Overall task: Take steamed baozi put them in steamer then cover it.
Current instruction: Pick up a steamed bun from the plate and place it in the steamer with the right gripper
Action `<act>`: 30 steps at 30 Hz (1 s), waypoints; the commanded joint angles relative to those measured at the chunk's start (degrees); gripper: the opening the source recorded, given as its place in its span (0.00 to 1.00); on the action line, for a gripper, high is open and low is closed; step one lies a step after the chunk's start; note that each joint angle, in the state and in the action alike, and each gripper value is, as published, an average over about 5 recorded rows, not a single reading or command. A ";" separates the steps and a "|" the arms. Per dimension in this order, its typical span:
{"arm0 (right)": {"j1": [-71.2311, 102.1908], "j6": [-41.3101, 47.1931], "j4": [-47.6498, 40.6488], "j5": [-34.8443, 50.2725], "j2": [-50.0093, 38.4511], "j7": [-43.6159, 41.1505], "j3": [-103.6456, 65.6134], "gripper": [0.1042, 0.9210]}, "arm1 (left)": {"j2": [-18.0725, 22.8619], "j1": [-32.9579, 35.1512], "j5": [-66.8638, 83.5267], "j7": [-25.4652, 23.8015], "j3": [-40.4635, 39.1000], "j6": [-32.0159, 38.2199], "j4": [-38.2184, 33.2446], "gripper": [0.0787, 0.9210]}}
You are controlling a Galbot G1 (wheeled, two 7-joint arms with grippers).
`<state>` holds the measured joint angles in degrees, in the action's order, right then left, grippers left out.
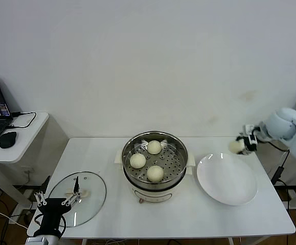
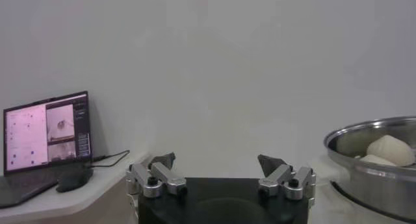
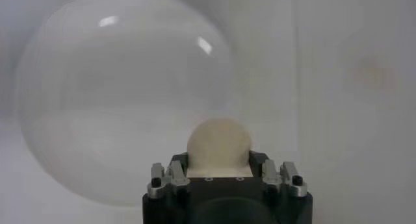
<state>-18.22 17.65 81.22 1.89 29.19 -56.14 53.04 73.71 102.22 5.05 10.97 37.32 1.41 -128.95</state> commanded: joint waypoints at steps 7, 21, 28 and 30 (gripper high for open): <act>-31.39 17.28 18.55 32.10 10.52 6.94 25.81 0.60 | 0.24 0.06 0.37 0.12 0.01 0.56 0.06 0.88; -16.58 23.93 12.04 33.75 21.69 14.48 23.98 0.60 | 1.32 0.08 0.39 0.31 0.36 0.82 -0.30 0.88; -10.99 23.89 8.29 30.54 22.55 14.54 21.74 0.60 | 1.77 0.07 0.44 0.30 0.38 0.77 -0.78 0.88; -9.52 23.89 7.13 29.60 22.82 14.57 21.20 0.60 | 1.76 0.13 0.39 0.31 0.32 0.77 -0.90 0.88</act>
<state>-33.25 39.18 91.37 31.67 49.00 -43.38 74.22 75.44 102.30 5.49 11.30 37.68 2.23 -129.67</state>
